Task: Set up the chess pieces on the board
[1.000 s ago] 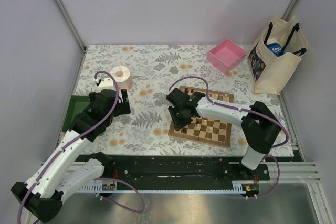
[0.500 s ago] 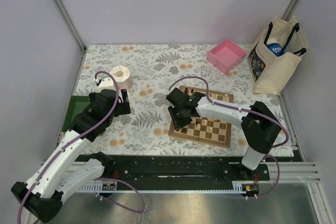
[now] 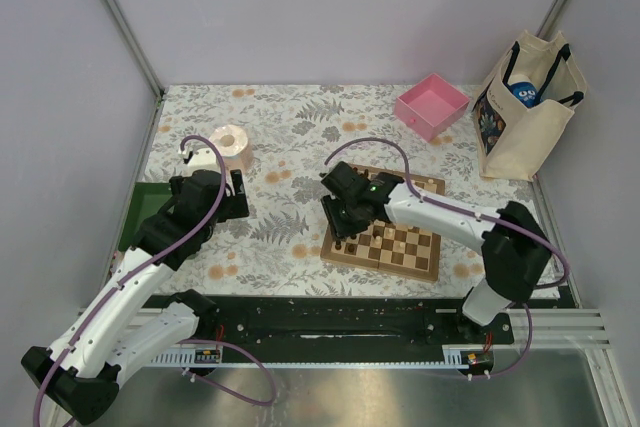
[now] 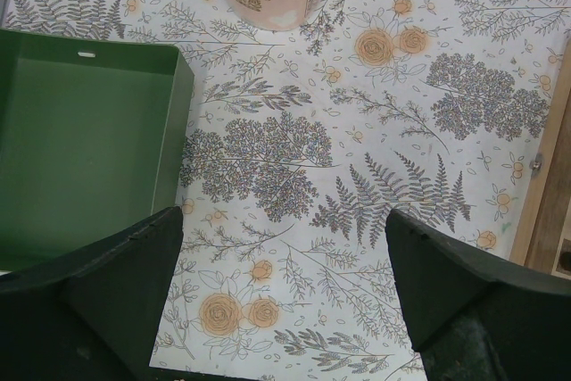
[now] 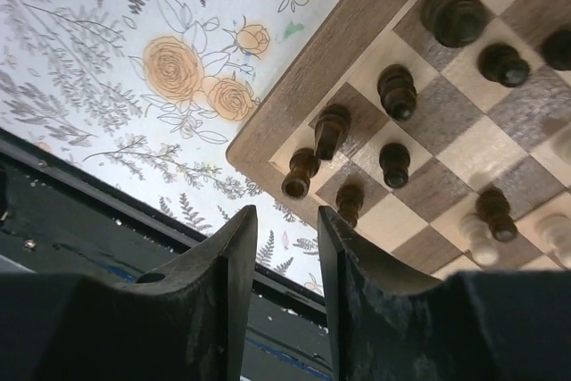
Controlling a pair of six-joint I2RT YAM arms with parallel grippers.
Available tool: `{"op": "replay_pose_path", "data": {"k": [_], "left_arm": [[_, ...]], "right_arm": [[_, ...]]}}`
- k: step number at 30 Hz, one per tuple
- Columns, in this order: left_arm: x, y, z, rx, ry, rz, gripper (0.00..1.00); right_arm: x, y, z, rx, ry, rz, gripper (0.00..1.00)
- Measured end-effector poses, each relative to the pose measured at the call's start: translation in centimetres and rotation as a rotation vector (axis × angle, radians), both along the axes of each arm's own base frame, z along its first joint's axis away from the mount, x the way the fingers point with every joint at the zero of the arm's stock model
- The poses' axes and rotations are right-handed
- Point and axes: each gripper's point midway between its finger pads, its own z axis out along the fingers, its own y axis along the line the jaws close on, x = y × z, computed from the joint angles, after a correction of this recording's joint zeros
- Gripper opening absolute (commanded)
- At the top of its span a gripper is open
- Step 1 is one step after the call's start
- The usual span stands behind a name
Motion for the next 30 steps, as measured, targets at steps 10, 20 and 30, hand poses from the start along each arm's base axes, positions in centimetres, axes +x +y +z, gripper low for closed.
{"op": "replay_pose_path", "data": {"k": [10,20,30], "left_arm": [[0.0,0.0,0.0,0.0,0.0,0.0,0.99],[0.0,0.0,0.0,0.0,0.0,0.0,0.99],[0.0,-0.1,0.0,-0.002,0.001,-0.003,0.99]], "right_arm": [[3.7,-3.2,8.5,0.04,-0.231,-0.124,0.66],[5.5,-4.8,7.8,0.046,-0.181,-0.206,0.64],[2.5,-0.9,3.6,0.033,-0.072,-0.127,0.56]]}}
